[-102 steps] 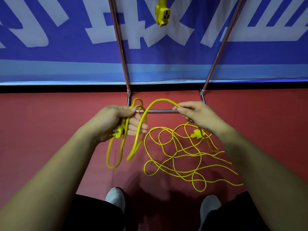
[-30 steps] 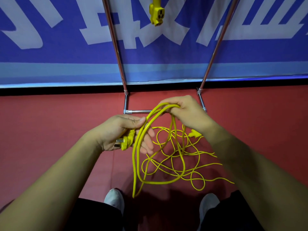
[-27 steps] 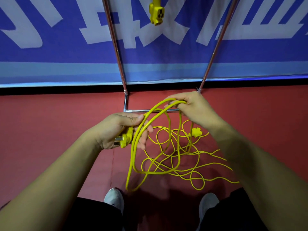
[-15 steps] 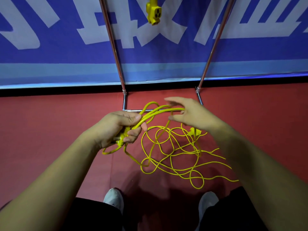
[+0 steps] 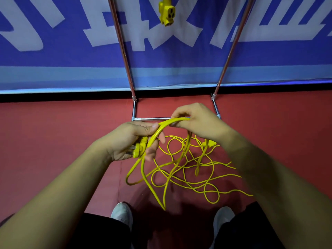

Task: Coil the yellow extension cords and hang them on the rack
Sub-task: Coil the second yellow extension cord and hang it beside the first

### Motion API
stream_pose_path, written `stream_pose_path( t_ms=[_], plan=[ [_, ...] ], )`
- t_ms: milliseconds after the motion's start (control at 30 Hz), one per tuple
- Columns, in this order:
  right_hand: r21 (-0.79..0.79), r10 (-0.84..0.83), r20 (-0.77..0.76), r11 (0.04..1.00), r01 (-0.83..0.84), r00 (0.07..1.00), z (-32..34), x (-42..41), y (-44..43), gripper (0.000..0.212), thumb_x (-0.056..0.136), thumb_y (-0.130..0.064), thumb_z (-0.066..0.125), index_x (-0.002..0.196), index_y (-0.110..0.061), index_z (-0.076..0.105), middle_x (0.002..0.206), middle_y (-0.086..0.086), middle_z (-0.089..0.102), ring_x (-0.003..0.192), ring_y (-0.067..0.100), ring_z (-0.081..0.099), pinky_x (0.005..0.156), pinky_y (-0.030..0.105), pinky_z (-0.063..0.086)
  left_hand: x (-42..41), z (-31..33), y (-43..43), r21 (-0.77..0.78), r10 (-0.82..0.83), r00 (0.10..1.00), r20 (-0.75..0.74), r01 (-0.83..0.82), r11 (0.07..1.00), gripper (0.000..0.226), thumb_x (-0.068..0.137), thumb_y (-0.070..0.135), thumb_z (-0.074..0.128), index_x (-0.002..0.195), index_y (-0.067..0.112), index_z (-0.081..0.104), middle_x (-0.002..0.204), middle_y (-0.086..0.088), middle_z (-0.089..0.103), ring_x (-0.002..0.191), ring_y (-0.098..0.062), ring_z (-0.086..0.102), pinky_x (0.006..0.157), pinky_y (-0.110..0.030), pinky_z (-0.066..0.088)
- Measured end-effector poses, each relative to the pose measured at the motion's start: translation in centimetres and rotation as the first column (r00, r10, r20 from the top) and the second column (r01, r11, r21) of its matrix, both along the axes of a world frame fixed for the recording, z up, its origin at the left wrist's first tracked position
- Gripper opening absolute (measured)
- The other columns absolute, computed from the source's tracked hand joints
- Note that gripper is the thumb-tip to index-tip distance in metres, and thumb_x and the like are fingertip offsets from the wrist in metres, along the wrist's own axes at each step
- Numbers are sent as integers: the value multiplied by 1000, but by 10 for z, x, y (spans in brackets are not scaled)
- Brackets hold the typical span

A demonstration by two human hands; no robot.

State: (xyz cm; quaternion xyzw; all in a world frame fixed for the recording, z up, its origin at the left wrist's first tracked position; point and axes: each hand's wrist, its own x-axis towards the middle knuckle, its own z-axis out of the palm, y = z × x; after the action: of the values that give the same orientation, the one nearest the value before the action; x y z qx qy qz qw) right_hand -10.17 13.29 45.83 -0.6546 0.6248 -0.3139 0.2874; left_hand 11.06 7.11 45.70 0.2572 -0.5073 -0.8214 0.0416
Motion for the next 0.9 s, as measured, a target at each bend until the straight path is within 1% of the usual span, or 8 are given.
stream_pose_path(
  t_ms=[100, 200, 367, 533, 600, 733, 800, 900],
  plan=[
    [55, 17, -14, 998, -16, 1000, -2, -5, 1, 5, 79, -30, 75, 78, -26, 72, 69, -3, 68, 61, 10, 58, 55, 29, 50, -4, -1, 2, 65, 5, 999, -46, -2, 998, 37, 96, 23, 39, 96, -6, 62, 49, -5, 32, 37, -12, 32, 42, -23, 26],
    [68, 24, -55, 997, -20, 998, -6, -14, 2, 10, 76, -32, 76, 83, -27, 71, 72, -1, 69, 69, 24, 64, 63, 38, 55, -3, -2, -1, 159, 17, 994, -109, 1, 987, 40, 95, 29, 42, 96, -4, 65, 45, 3, 28, 33, -9, 30, 40, -20, 25],
    [133, -137, 4, 982, 135, 991, -31, -45, 2, 7, 81, -16, 73, 88, -20, 71, 66, -8, 64, 46, 13, 57, 40, 19, 40, 11, 3, -14, 167, 117, 956, -269, -73, 983, 28, 82, 33, 70, 75, 9, 57, 46, 6, 26, 36, -8, 37, 40, -20, 32],
    [336, -195, 172, 933, 129, 966, -74, -60, 0, 10, 84, -7, 70, 77, -13, 68, 73, 14, 70, 63, 14, 61, 61, 24, 46, 22, 12, -28, 194, 282, 896, -344, -226, 955, 30, 92, 32, 49, 68, 15, 54, 57, 2, 49, 57, -17, 62, 56, -25, 55],
    [394, -200, 167, 911, 121, 965, -89, -59, 3, 7, 86, -10, 69, 79, -12, 68, 80, 14, 71, 69, 14, 57, 67, 26, 40, 25, 12, -34, 263, 269, 869, -415, -168, 950, 31, 97, 30, 43, 74, 13, 54, 63, -1, 53, 52, -16, 58, 52, -23, 51],
    [469, -257, 61, 860, 200, 964, -109, -54, 9, 14, 91, -9, 64, 77, -10, 61, 54, -12, 59, 34, -3, 38, 40, 10, 25, 27, 10, -41, 346, 227, 840, -493, -50, 937, 29, 102, 30, 39, 85, 10, 51, 52, 5, 43, 41, -11, 45, 48, -23, 33],
    [482, -286, 9, 841, 246, 958, -120, -51, 8, 21, 90, -7, 64, 72, -13, 55, 45, -12, 54, 34, -2, 37, 42, 13, 29, 26, 10, -41, 312, 259, 852, -455, -120, 943, 29, 102, 32, 36, 84, 14, 50, 49, 9, 33, 38, -7, 40, 46, -22, 28],
    [467, -381, 104, 835, 293, 919, -125, -46, 3, 18, 90, -5, 63, 84, -11, 47, 59, 4, 64, 47, 12, 56, 53, 22, 43, 26, 14, -41, 140, 347, 864, -364, -317, 938, 31, 100, 34, 32, 88, 15, 53, 44, 11, 34, 34, -4, 34, 43, -21, 22]
  ],
)
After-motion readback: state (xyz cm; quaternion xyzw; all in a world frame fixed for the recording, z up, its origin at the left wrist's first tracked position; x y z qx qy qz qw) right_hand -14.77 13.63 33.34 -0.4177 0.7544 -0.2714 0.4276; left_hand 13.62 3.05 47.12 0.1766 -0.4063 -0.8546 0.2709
